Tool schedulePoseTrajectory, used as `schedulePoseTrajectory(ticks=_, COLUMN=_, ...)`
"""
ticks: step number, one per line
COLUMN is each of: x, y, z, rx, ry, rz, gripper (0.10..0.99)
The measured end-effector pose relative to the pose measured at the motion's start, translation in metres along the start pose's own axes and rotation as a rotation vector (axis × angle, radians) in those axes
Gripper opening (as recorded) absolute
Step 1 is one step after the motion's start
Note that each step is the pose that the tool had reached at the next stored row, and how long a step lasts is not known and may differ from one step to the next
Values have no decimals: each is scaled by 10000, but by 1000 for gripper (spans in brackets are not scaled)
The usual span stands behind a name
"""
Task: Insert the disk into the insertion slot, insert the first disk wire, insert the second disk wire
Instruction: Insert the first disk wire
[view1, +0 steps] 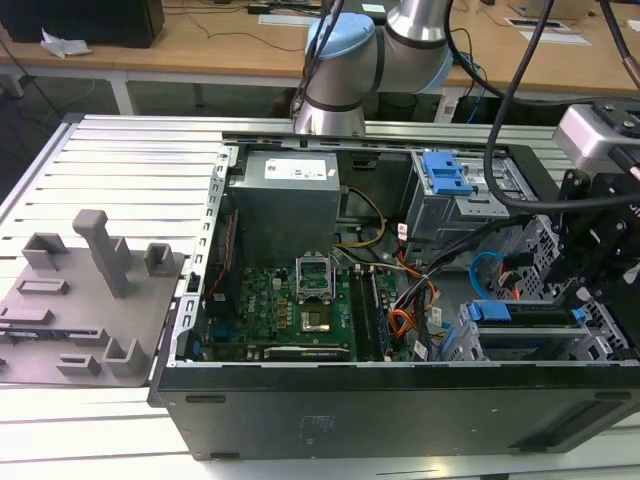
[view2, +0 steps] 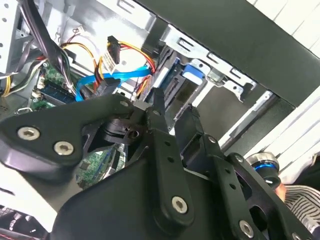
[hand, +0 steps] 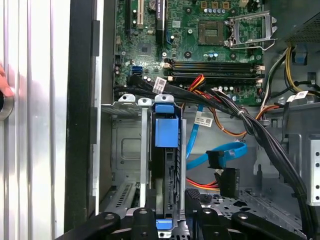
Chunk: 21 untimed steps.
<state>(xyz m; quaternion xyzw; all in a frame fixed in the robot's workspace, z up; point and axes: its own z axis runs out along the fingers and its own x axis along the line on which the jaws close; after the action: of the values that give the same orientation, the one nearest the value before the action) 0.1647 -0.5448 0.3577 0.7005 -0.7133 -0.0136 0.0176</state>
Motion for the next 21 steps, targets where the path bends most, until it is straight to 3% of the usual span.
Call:
schedulePoseTrajectory(ticks=6, x=-266, y=5, z=-1, rx=2, ry=87, rz=4, gripper=361)
schedulePoseTrajectory(ticks=10, x=-381, y=7, z=-2, rx=2, ry=131, rz=5, gripper=361)
schedulePoseTrajectory(ticks=13, x=-513, y=10, z=-2, rx=3, ry=157, rz=7, gripper=361)
schedulePoseTrajectory(ticks=17, x=-532, y=44, z=-2, rx=17, ry=173, rz=7, gripper=361)
schedulePoseTrajectory(ticks=21, x=-529, y=177, z=24, rx=44, ry=209, rz=10, gripper=361)
